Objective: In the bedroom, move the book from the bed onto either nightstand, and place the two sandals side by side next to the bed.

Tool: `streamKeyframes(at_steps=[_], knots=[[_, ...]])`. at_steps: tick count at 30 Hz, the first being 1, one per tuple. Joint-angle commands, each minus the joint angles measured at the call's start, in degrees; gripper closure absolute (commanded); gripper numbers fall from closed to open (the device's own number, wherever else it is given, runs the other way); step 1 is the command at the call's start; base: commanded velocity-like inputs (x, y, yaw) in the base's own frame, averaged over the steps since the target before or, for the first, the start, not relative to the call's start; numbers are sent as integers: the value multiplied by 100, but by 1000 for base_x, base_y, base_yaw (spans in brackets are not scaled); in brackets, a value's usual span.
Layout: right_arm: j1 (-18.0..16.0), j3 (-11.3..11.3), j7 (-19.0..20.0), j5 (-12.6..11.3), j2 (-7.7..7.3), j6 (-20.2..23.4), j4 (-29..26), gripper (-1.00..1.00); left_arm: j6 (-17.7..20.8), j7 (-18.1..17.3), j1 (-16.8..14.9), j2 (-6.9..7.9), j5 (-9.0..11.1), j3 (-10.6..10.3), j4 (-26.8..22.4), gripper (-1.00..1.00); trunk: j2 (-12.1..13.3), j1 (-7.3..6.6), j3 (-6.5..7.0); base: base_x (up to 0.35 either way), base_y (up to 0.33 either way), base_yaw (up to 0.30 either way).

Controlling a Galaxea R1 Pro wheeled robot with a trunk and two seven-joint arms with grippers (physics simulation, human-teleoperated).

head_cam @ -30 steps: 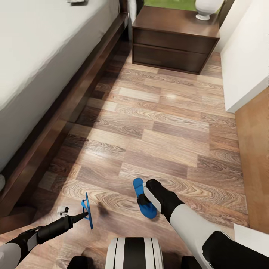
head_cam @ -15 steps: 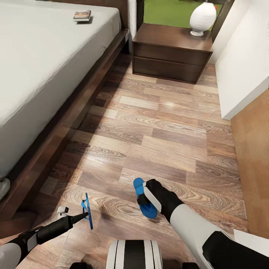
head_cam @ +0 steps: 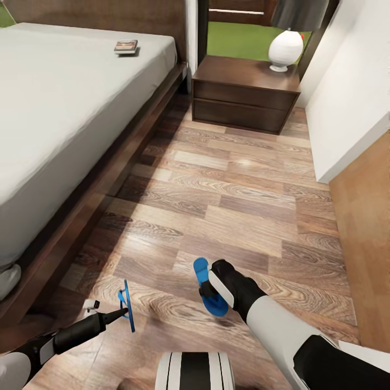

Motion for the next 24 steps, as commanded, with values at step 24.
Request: streamKeyframes(at_steps=[24], knots=[[-4,9,-51,-62,0,10,8,100,57,-19,-1,4,-48,39,-1,100,31,-63,529,0,0,0]])
